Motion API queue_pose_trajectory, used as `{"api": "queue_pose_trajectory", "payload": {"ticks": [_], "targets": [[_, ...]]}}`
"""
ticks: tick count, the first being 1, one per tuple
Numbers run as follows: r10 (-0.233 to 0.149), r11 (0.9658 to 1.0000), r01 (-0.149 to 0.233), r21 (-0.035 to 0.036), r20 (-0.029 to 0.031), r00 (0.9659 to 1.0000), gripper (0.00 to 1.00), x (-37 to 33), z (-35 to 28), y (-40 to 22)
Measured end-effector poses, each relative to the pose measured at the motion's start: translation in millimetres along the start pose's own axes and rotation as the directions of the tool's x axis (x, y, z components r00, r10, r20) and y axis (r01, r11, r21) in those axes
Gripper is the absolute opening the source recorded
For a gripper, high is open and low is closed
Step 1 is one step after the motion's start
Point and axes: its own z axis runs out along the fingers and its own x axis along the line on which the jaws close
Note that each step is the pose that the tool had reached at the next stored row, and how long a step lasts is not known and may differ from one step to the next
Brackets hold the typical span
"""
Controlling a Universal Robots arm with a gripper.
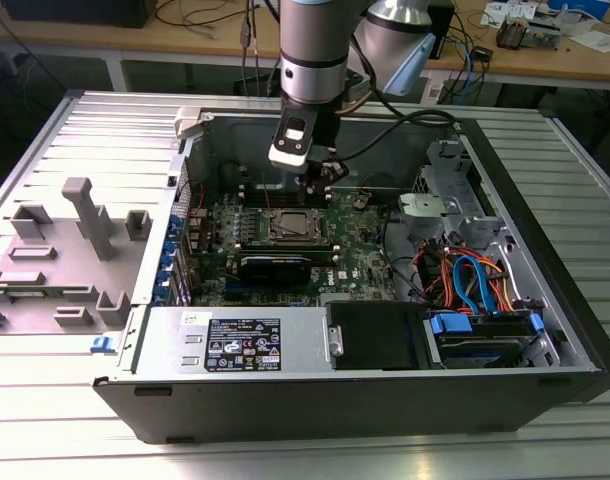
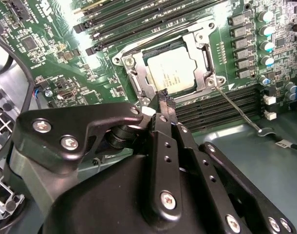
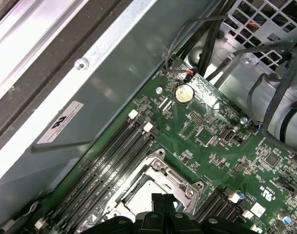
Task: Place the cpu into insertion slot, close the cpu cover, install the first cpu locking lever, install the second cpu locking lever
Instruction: 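Install the first cpu locking lever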
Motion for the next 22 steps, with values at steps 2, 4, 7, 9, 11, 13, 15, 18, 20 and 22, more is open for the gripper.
{"api": "queue_pose_trajectory", "payload": {"ticks": [2, 4, 7, 9, 11, 13, 15, 18, 20, 22], "targets": [[0.0, 1.0, 0.0, 0.0002, 0.0001, 1.0, 0.11, 0.1, -0.7, -0.3], [-0.001, 1.0, 0.001, 0.0001, 0.0, 1.0, 0.11, 0.1, -1.9, -0.2], [-0.001, 1.0, 0.001, 0.0001, 0.0, 1.0, 0.11, 0.1, -5.1, -0.1], [-0.001, 1.0, 0.001, 0.0, 0.0, 1.0, 0.11, 0.1, -8.3, 0.0], [-0.03, 0.9995, 0.03, -0.0004, -0.0007, 0.9995, 0.11, 0.5, -9.0, -0.4], [-0.073, 0.9974, 0.073, -0.0009, -0.0019, 0.9974, 0.11, 0.5, -9.1, -0.5], [-0.108, 0.9941, 0.108, -0.0017, -0.0031, 0.9941, 0.11, 0.6, -8.8, -0.6], [-0.169, 0.9857, 0.169, -0.003, -0.0049, 0.9857, 0.11, 0.8, -8.7, -0.9], [-0.235, 0.9719, 0.235, -0.0046, -0.0069, 0.9719, 0.11, 0.9, -8.6, -0.9], [-0.289, 0.9572, 0.289, -0.006, -0.0084, 0.9572, 0.11, 0.8, -8.1, -1.0]]}}
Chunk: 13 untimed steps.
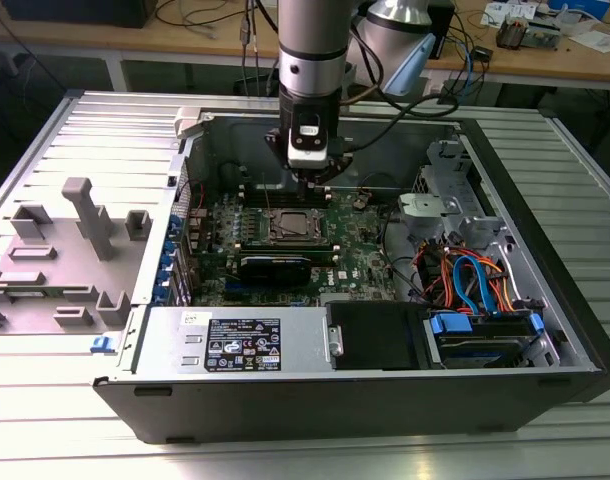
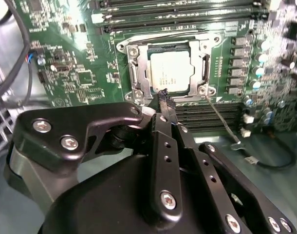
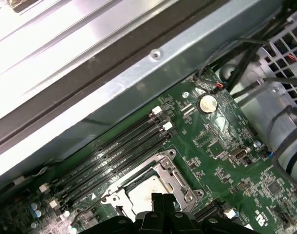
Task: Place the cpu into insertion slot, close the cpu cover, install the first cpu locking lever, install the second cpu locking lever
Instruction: 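Install the first cpu locking lever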
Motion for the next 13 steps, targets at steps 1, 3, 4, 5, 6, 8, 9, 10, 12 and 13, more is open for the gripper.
{"api": "queue_pose_trajectory", "payload": {"ticks": [1, 3, 4, 5, 6, 8, 9, 10, 12, 13], "targets": [[-0.018, 0.9998, 0.018, -0.0001, -0.0006, 0.9998, 0.11, 0.0, 0.1, 0.0], [-0.059, 0.9983, 0.059, -0.0008, -0.0018, 0.9983, 0.11, 0.0, 0.4, 0.0], [-0.086, 0.9963, 0.086, -0.0015, -0.0027, 0.9963, 0.11, 0.0, 0.6, 0.0], [-0.109, 0.994, 0.109, -0.0021, -0.0034, 0.994, 0.11, 0.0, 0.7, 0.1], [-0.125, 0.9921, 0.125, -0.0024, -0.0039, 0.9921, 0.11, 0.0, 0.8, 0.1], [-0.19, 0.9818, 0.19, -0.0039, -0.0058, 0.9818, 0.11, 0.0, 1.0, 0.1], [-0.213, 0.9771, 0.213, -0.0044, -0.0065, 0.9771, 0.11, 0.0, 1.0, 0.1], [-0.23, 0.9731, 0.23, -0.0048, -0.007, 0.9731, 0.11, 0.0, 1.1, 0.0], [-0.27, 0.9627, 0.27, -0.0059, -0.0081, 0.9627, 0.11, 0.0, 1.2, 0.1], [-0.306, 0.9521, 0.306, -0.0069, -0.009, 0.952, 0.11, 0.0, 1.3, 0.1]]}}
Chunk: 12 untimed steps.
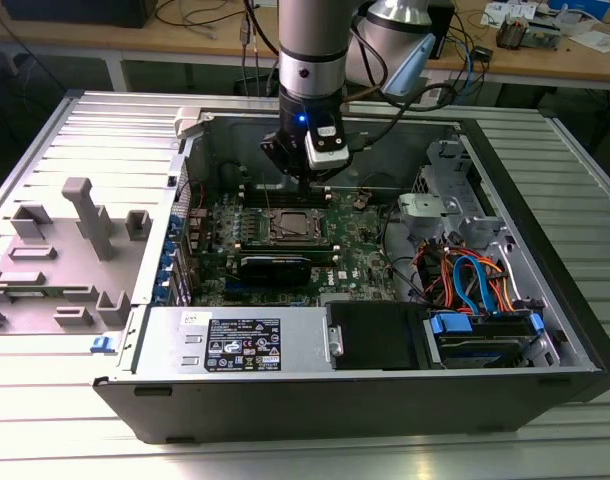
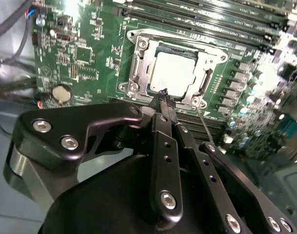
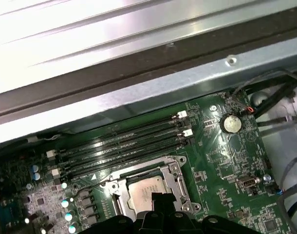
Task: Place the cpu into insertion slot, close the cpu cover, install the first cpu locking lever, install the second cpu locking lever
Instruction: 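Install the first cpu locking lever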
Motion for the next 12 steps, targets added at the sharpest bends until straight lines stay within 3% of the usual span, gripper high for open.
{"api": "queue_pose_trajectory", "payload": {"ticks": [3, 6, 7, 12], "targets": [[-0.065, 0.9979, 0.065, -0.0011, -0.0021, 0.9979, 0.11, 0.0, 0.1, 0.0], [-0.119, 0.9929, 0.119, -0.0018, -0.0037, 0.9929, 0.11, 0.0, 0.1, 0.0], [-0.138, 0.9905, 0.137, -0.0021, -0.0042, 0.9905, 0.11, 0.0, 0.2, 0.0], [-0.236, 0.9716, 0.236, -0.0044, -0.0071, 0.9716, 0.11, 0.1, 0.3, 0.0]]}}
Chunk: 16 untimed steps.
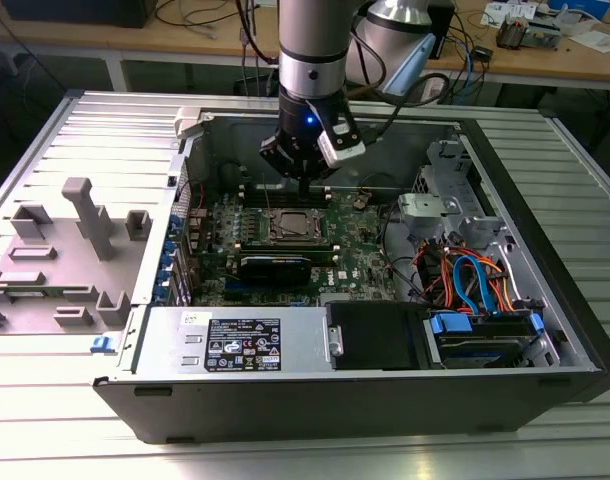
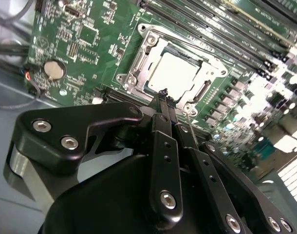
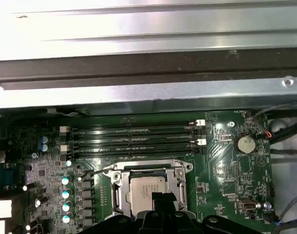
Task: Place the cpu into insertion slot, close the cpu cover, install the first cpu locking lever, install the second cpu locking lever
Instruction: 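Install the first cpu locking lever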
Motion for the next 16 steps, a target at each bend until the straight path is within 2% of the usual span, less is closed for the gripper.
{"api": "queue_pose_trajectory", "payload": {"ticks": [3, 12, 14, 16], "targets": [[-0.026, 0.9997, 0.026, -0.0005, -0.0008, 0.9997, 0.11, 0.1, 0.0, 0.0], [-0.027, 0.9996, 0.027, -0.0005, -0.0008, 0.9996, 0.11, 0.1, 0.0, 0.0], [-0.03, 0.9996, 0.03, -0.0005, -0.001, 0.9996, 0.11, 2.1, -0.1, -0.1], [-0.053, 0.9986, 0.053, -0.001, -0.0017, 0.9986, 0.11, 4.5, 0.0, -0.1]]}}
